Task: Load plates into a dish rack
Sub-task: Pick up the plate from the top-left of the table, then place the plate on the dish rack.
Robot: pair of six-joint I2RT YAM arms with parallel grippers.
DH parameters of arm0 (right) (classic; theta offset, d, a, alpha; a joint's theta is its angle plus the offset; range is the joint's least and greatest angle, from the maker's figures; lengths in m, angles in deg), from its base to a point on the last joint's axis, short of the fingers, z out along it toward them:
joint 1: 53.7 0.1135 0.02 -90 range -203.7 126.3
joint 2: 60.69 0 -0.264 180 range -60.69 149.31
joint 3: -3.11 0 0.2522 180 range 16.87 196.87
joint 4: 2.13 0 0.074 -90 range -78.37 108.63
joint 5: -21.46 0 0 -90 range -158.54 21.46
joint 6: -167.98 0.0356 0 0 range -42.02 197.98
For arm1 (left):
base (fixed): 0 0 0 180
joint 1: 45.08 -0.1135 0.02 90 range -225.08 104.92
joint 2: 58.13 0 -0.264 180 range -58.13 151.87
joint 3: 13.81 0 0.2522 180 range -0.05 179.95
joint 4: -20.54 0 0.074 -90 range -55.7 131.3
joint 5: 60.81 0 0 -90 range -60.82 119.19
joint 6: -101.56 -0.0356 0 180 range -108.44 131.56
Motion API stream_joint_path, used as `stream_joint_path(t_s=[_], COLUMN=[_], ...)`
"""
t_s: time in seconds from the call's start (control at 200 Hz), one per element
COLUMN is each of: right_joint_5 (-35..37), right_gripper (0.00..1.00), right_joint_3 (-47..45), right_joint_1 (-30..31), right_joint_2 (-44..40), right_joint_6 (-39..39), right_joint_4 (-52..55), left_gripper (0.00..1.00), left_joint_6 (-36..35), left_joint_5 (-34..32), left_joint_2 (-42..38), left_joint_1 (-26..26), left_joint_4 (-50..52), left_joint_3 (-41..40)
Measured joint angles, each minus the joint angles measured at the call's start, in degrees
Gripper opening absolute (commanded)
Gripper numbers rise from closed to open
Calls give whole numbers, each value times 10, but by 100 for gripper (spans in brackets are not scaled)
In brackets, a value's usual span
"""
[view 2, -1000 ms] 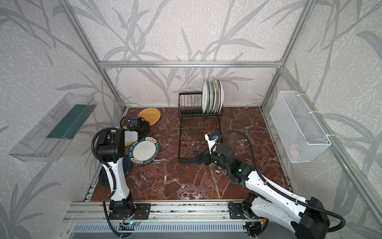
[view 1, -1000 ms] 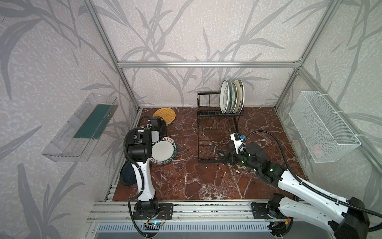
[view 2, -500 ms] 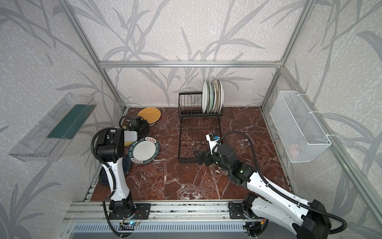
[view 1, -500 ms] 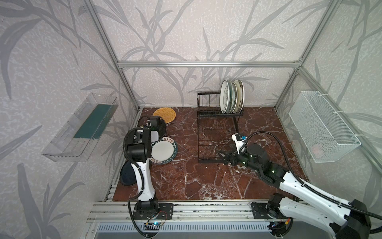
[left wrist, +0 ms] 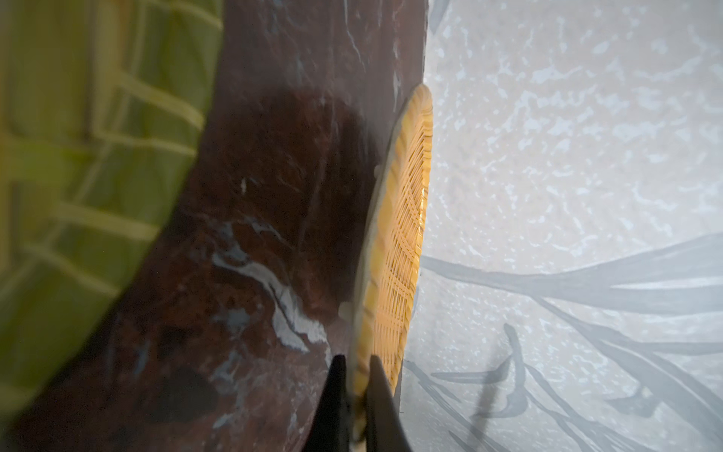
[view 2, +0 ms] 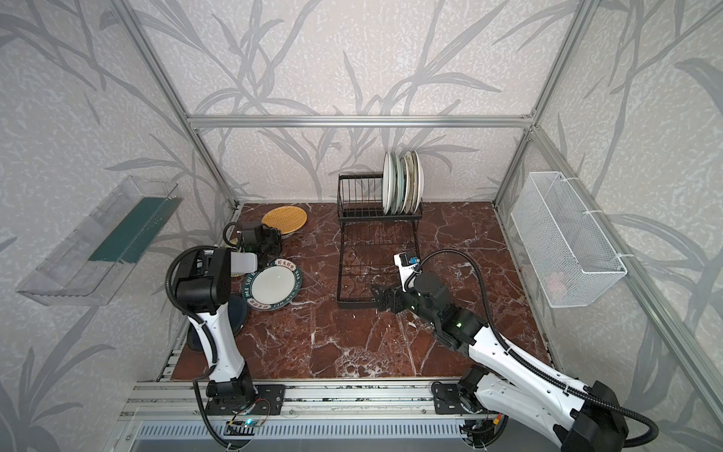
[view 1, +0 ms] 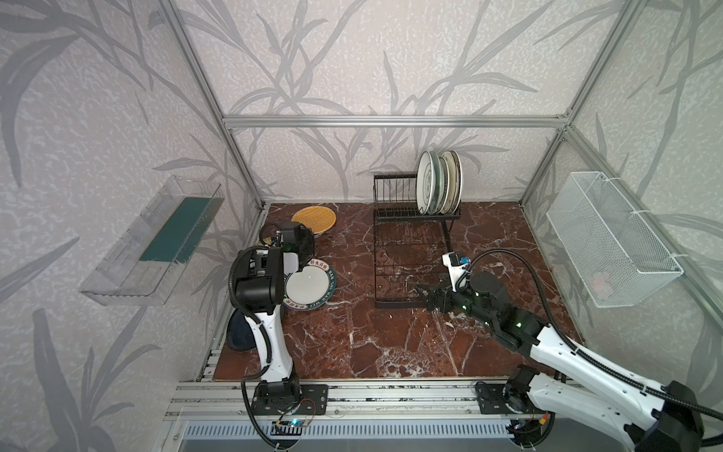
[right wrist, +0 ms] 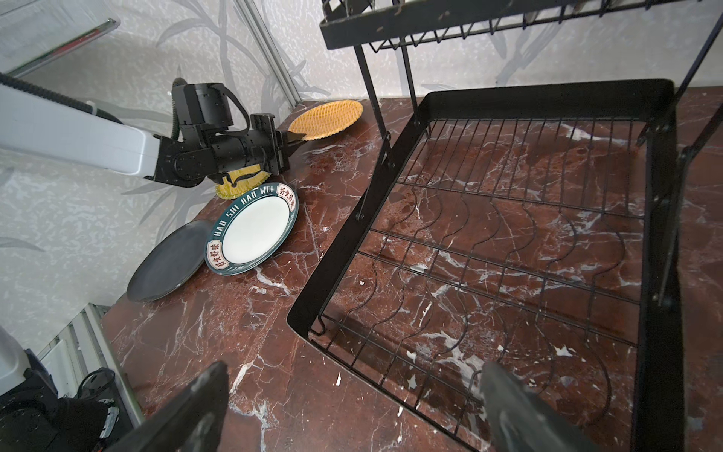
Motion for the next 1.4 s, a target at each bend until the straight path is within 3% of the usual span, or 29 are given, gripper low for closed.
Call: stream_joint_path(t_s=[0.305, 0.78, 1.075, 1.275, 1.4], right_joint_5=[-16, -107, -159, -188, -198], right_gripper=[99, 99, 99, 99, 99], right_joint_3=[0, 51, 84, 94, 94], right_joint_1=[-30, -105, -131, -135, -141], right_joint_2=[1, 64, 110, 127, 125], right_joint_6=[0, 17, 48, 68, 78], right_joint_4=[0, -3, -15, -21, -20], left_gripper=[0, 0, 0, 0, 0], left_joint_6=[1, -16, -89, -160, -192], left_joint_5=[55, 183, 302, 386, 409], left_joint_2=[-82, -322, -533, -645, -692], left_joint_1=[0, -23, -64, -61, -28], left_joint_4=[-49, -50, 81, 191, 235], left_joint_3=[-58, -268, -350, -364, -380])
